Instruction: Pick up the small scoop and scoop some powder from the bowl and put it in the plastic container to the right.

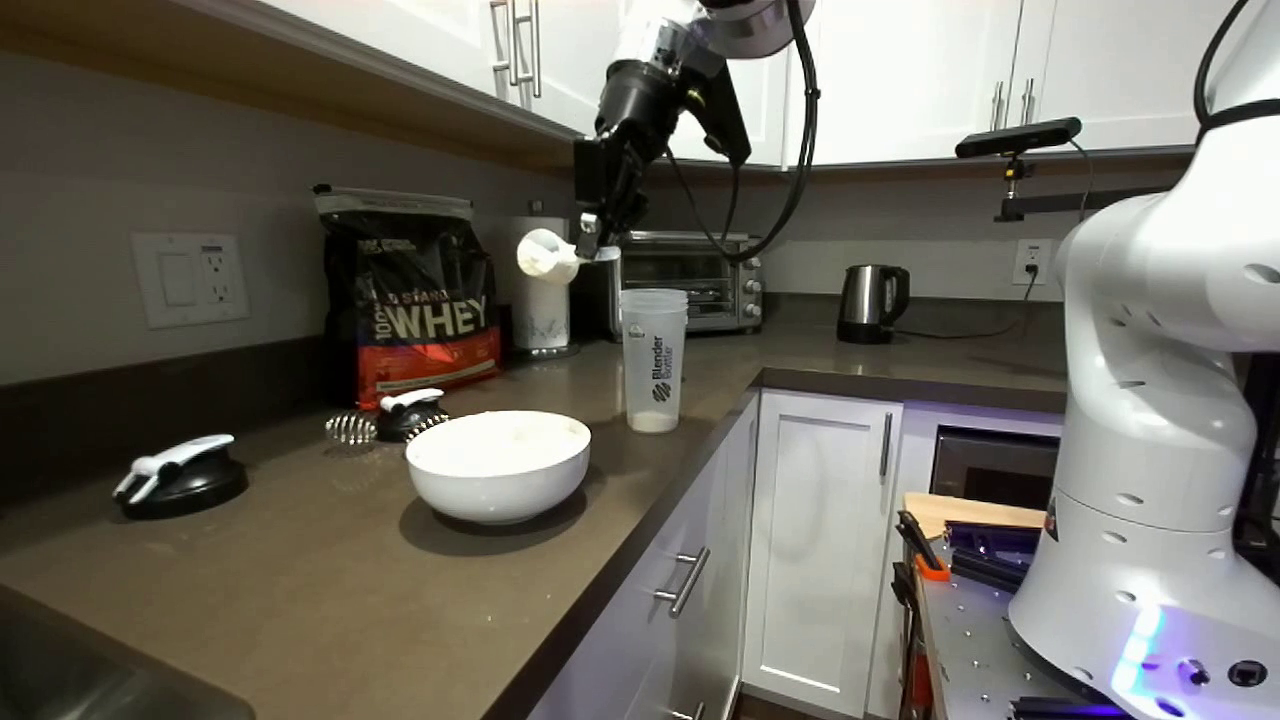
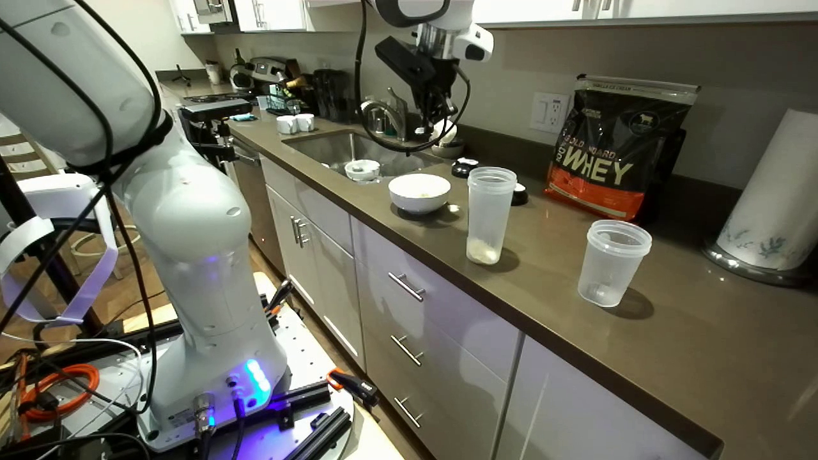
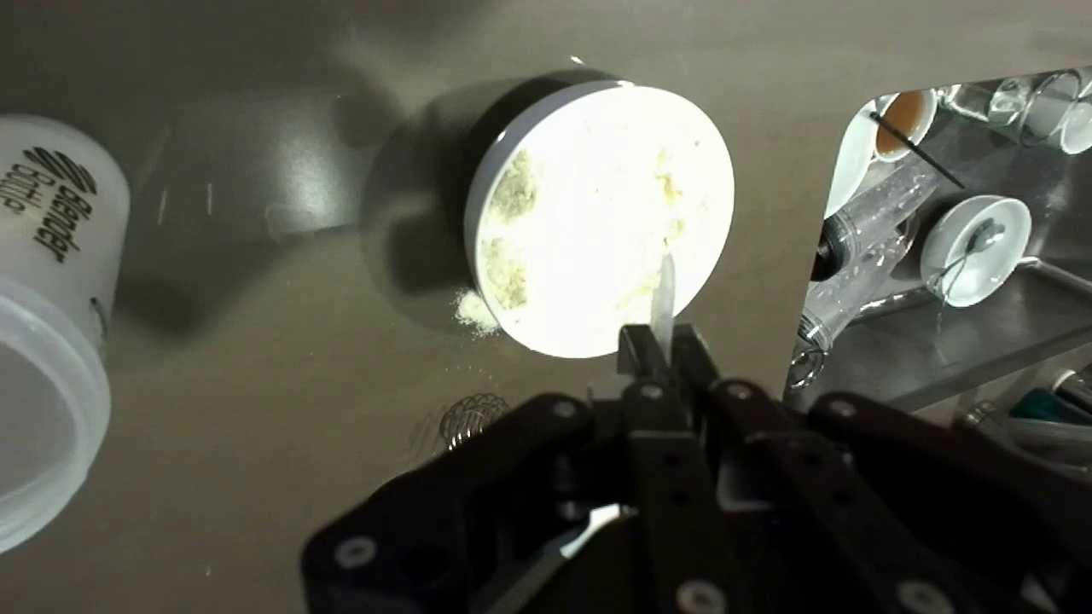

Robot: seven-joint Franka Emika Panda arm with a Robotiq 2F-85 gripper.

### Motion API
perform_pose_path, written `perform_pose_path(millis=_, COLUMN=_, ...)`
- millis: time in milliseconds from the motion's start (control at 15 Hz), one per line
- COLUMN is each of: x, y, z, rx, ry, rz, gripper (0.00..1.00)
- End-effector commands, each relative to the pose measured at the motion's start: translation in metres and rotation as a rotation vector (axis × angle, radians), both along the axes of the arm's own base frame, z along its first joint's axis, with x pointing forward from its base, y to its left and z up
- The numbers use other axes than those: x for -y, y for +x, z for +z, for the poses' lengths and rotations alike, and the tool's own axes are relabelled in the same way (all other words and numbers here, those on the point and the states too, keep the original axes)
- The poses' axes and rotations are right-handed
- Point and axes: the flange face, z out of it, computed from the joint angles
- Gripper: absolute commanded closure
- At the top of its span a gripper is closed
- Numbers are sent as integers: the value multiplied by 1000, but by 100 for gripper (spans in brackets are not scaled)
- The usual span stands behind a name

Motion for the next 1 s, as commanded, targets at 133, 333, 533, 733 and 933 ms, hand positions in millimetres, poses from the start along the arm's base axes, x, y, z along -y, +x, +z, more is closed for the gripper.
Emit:
perform_pose_path(millis=133, x=28, y=-15, z=14, rx=57, ry=9, rz=-80, gripper=97)
perform_pose_path(millis=333, x=46, y=-21, z=16, rx=68, ry=-4, rz=-132, gripper=97)
perform_pose_path(millis=533, x=65, y=-27, z=17, rx=86, ry=-8, rz=-188, gripper=97)
perform_pose_path(millis=733, x=84, y=-34, z=16, rx=100, ry=-29, rz=-255, gripper=97)
perform_pose_path(millis=933, x=99, y=-41, z=17, rx=108, ry=-49, rz=-318, gripper=97)
